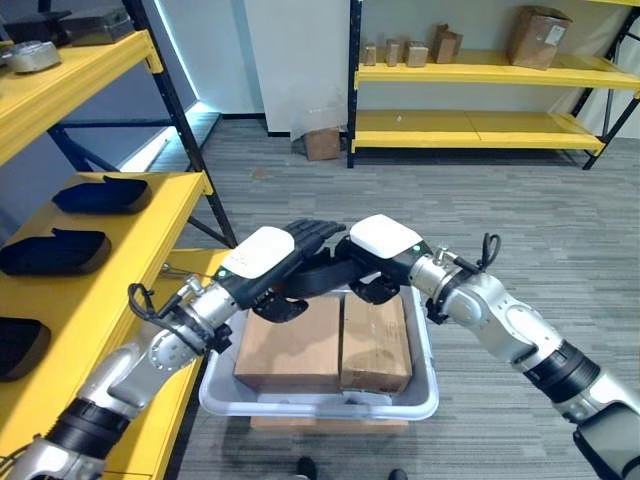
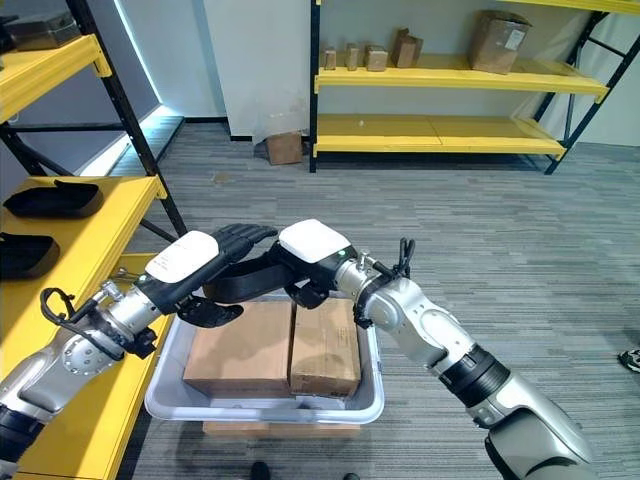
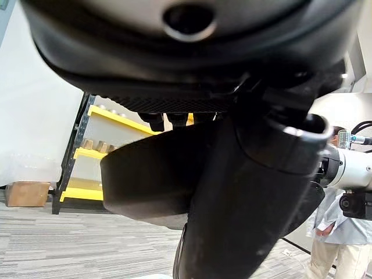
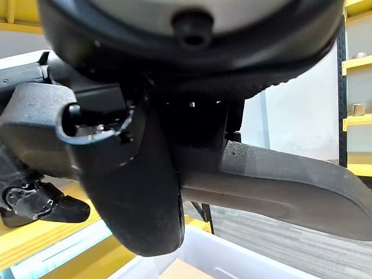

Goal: Move parts from the plastic box to the shelf.

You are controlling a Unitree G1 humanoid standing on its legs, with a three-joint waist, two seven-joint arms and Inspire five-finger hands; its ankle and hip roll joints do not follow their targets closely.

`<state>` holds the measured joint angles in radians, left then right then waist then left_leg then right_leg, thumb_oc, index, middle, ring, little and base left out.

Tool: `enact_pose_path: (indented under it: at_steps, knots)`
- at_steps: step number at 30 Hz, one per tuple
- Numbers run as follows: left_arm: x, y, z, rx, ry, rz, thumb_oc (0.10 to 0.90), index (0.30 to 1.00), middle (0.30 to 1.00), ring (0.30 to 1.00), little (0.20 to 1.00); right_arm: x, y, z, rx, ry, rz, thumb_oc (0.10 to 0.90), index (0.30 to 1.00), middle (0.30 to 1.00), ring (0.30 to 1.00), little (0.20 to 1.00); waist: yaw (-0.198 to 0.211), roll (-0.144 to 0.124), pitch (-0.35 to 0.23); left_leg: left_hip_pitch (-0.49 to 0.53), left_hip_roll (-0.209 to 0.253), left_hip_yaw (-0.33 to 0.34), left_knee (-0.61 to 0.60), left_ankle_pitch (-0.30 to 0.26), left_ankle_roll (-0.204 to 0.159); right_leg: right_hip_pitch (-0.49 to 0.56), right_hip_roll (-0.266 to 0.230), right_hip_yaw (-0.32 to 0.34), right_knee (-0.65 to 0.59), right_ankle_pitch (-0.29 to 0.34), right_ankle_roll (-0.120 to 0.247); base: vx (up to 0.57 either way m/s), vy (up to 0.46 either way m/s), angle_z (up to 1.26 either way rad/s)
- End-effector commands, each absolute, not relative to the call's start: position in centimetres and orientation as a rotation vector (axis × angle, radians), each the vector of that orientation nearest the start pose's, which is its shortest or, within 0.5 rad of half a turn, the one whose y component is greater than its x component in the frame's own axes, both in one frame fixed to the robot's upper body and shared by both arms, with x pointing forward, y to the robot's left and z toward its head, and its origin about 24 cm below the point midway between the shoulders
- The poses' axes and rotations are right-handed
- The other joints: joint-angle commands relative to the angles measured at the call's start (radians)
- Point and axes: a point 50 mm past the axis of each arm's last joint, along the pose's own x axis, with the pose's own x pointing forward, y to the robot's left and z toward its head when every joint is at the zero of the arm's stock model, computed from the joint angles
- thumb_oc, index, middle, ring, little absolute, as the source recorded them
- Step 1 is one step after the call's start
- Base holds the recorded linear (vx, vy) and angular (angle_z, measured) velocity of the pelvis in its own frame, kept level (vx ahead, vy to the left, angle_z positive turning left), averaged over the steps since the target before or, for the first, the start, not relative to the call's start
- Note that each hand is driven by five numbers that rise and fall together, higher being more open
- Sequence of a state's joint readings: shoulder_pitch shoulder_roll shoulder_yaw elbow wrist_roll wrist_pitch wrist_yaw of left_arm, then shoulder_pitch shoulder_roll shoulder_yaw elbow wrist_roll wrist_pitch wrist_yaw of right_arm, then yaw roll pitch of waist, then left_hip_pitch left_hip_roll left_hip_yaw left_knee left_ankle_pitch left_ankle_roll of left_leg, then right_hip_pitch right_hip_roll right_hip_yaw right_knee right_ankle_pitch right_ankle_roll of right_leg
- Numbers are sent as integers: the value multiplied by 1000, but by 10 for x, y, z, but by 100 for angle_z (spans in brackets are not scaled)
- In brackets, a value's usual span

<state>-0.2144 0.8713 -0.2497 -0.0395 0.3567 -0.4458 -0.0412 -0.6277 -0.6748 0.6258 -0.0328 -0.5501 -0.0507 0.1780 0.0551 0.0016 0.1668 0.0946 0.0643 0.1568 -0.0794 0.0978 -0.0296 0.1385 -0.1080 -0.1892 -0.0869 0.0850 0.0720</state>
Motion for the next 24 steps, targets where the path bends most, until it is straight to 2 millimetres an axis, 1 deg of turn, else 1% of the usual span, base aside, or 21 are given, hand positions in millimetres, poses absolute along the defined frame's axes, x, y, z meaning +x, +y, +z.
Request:
enact_pose_path:
  at_steps: [1,5,8,9,12,14,16,17,18,19,20,21,22,24]
  knots:
    - [273,176,180,1061,-767,-462,900,1000,1000,1000,1000,296,-65,206,-1312,-885,547,400,300,300,300,300,8,-18,-85,52,47,-14,-7,-86,-26,5,-39,-3,46,-68,48,0,0,0]
    - [274,177,176,1081,-744,-463,900,1000,1000,1000,1000,294,-65,207,-1304,-900,541,400,300,300,300,300,7,-18,-85,48,46,-13,-7,-78,-24,-1,-39,-2,46,-62,45,-8,-1,0]
    - [275,179,173,1106,-718,-464,900,1000,1000,1000,1000,294,-65,208,-1296,-906,542,400,300,300,300,300,8,-18,-86,52,47,-14,-7,-85,-26,3,-38,-1,46,-68,47,0,0,0]
    - [276,180,172,1108,-711,-464,900,1000,1000,1000,1000,293,-65,209,-1296,-907,542,400,300,300,300,300,8,-18,-85,48,47,-13,-8,-77,-25,-2,-39,-2,47,-62,45,0,0,0]
    - [278,184,163,1198,-687,-454,900,1000,1000,1000,1000,293,-64,210,-1298,-912,552,400,300,300,300,300,8,-16,-84,51,48,-15,-7,-84,-27,3,-37,-3,49,-71,45,0,0,0]
    - [278,185,162,1213,-686,-451,900,1000,1000,1000,1000,293,-64,210,-1298,-914,552,400,300,300,300,300,8,-16,-84,51,49,-15,-7,-84,-27,2,-37,-3,50,-72,45,0,0,0]
    - [281,189,158,1279,-670,-440,900,1000,1000,1000,1000,294,-63,210,-1299,-920,553,400,300,300,300,300,9,-13,-83,50,49,-15,-6,-83,-28,3,-36,-5,51,-73,43,0,0,0]
    - [283,194,156,1321,-645,-432,400,300,300,300,300,294,-63,212,-1297,-923,557,400,300,300,300,300,9,-12,-82,49,50,-15,-5,-82,-29,2,-36,-6,52,-74,43,-38,-21,0]
    - [284,199,144,1346,-614,-416,400,300,300,300,300,294,-63,207,-1294,-926,561,400,300,300,300,300,6,-13,-79,42,50,-15,-4,-73,-28,-7,-34,-3,55,-68,39,-45,-35,0]
    - [284,202,111,1412,-589,-385,400,300,300,300,300,290,-61,198,-1287,-940,569,400,300,300,300,300,-1,-16,-76,41,52,-13,-4,-74,-27,-12,-30,4,57,-69,37,-42,-32,-2]
    - [284,202,102,1424,-583,-375,400,300,300,300,300,289,-60,197,-1285,-944,573,400,300,300,300,300,-4,-17,-75,41,52,-12,-4,-75,-26,-13,-30,6,58,-69,37,0,0,0]
    - [283,201,89,1437,-577,-350,400,300,300,300,300,287,-57,195,-1279,-954,581,400,300,300,300,300,-11,-18,-73,42,53,-9,-3,-78,-25,-15,-29,10,59,-71,36,0,0,0]
    - [284,197,79,1427,-568,-339,400,300,300,300,300,285,-55,194,-1269,-964,589,400,300,300,300,300,-19,-20,-72,47,56,-5,-3,-87,-26,-11,-28,14,60,-80,37,0,0,0]
    - [285,192,75,1428,-556,-317,400,300,300,300,300,285,-54,194,-1264,-969,596,400,300,300,300,300,-22,-19,-69,49,59,1,-3,-89,-27,-11,-28,16,61,-83,37,15,-12,-5]
